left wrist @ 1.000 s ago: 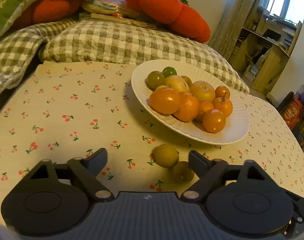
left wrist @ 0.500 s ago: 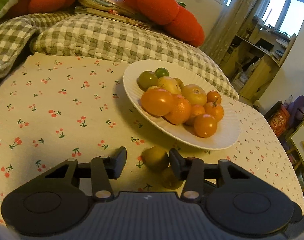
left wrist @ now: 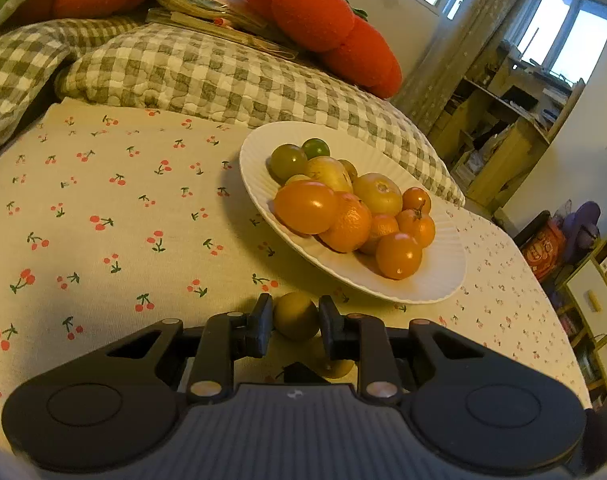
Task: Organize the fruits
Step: 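Grasp a yellow-green fruit with the left gripper while the right gripper grasps another, then carry both yellow-green fruits over the white plate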
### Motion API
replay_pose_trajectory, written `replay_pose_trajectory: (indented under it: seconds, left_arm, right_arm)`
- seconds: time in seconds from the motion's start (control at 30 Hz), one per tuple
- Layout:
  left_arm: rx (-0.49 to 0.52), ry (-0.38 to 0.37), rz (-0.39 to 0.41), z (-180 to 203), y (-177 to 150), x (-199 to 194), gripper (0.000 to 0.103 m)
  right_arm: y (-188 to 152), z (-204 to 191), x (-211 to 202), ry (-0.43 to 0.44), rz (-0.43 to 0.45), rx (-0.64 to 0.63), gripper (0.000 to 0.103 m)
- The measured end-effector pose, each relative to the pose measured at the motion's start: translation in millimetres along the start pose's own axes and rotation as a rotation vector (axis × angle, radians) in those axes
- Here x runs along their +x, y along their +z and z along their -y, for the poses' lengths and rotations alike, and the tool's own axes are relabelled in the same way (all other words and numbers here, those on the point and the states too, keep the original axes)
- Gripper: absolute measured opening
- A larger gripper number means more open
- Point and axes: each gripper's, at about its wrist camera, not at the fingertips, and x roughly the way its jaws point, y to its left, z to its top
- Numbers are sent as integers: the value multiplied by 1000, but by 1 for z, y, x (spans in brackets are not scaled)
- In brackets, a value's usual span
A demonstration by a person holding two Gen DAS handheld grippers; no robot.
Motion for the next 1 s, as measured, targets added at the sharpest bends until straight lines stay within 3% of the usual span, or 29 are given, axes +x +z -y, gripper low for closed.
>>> replay_pose_trajectory:
  seconds: [0.2,0.43,1.0]
  left_arm:
    - [-21,6,-7,-3,3,-2,21]
    - [-134,-9,-9,-27,7,-5,21]
    - [-33,23,8,-3,3,-23,21]
  right_arm:
    - [-1,5,-1,16,5,12,22]
    - [-4,5,-4,24,11,30,22]
    - [-18,9,-26,46,-1,96,22]
